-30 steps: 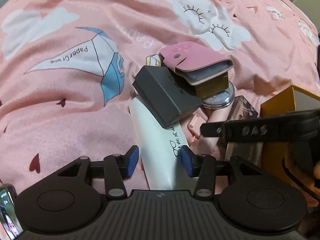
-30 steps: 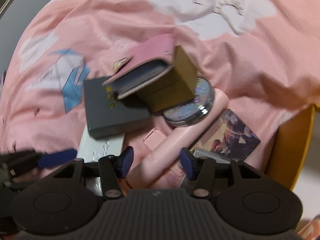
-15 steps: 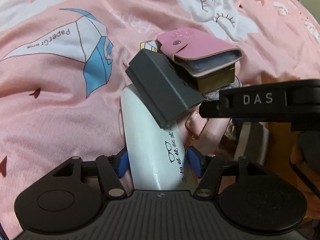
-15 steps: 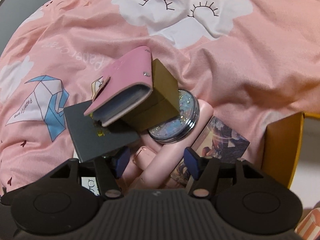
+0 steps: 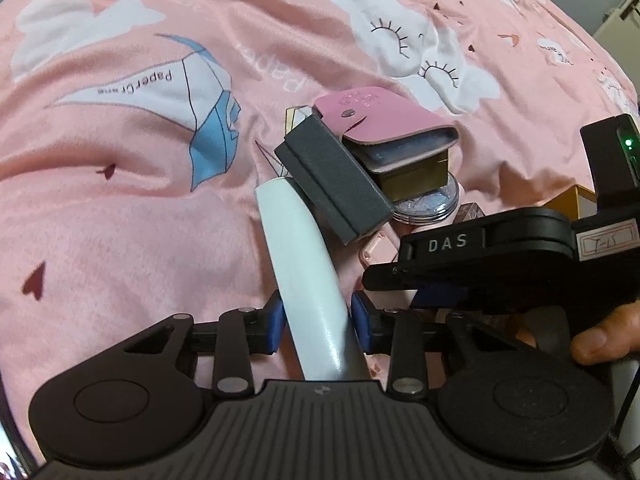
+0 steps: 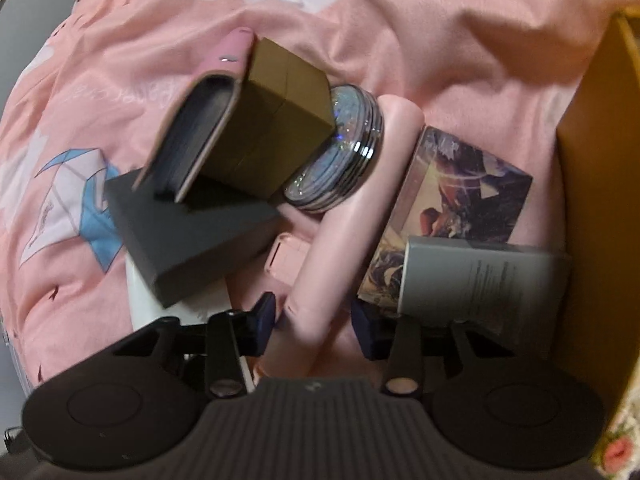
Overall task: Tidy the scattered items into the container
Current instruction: 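Lift the white tube with the left gripper while the right gripper grasps the pink brush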
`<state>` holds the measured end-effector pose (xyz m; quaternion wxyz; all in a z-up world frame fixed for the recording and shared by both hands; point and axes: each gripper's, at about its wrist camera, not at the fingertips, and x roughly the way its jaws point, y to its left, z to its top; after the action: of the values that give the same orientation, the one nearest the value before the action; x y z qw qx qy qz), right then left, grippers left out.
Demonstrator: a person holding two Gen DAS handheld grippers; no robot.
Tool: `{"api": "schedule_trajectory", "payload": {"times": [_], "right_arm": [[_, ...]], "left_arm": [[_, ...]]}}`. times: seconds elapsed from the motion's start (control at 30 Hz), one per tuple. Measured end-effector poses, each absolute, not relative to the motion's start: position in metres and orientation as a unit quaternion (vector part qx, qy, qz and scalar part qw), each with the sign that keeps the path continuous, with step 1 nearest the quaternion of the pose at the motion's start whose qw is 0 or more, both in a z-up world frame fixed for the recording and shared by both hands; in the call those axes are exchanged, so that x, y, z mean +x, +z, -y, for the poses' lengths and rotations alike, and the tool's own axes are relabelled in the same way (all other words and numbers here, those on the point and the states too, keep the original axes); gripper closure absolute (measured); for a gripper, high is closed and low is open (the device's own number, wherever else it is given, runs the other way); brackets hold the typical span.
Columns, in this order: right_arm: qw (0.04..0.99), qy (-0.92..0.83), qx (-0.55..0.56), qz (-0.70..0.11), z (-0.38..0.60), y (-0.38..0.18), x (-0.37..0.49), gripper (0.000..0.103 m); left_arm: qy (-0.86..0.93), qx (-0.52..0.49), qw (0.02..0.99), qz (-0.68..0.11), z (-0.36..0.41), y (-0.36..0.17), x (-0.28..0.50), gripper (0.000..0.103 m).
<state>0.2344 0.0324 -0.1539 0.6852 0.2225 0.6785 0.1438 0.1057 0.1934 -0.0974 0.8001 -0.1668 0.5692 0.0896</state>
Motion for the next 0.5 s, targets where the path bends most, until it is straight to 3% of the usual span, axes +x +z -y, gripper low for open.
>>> {"api": "schedule_trajectory", "payload": {"times": [0.03, 0.5], "right_arm": [[0.689, 0.147, 0.218, -0.675, -0.033, -0.153, 0.234, 0.064], [0.709, 0.213, 0.186, -0.646, -0.025, -0.118, 0.194, 0.066]], "left_arm": [[0.093, -0.165, 0.801, -0.568, -0.192, -0.098, 0.106, 0.063], [0.087, -0.172, 0.828, -0.527, -0.18, -0.069, 0.072, 0.065]]}}
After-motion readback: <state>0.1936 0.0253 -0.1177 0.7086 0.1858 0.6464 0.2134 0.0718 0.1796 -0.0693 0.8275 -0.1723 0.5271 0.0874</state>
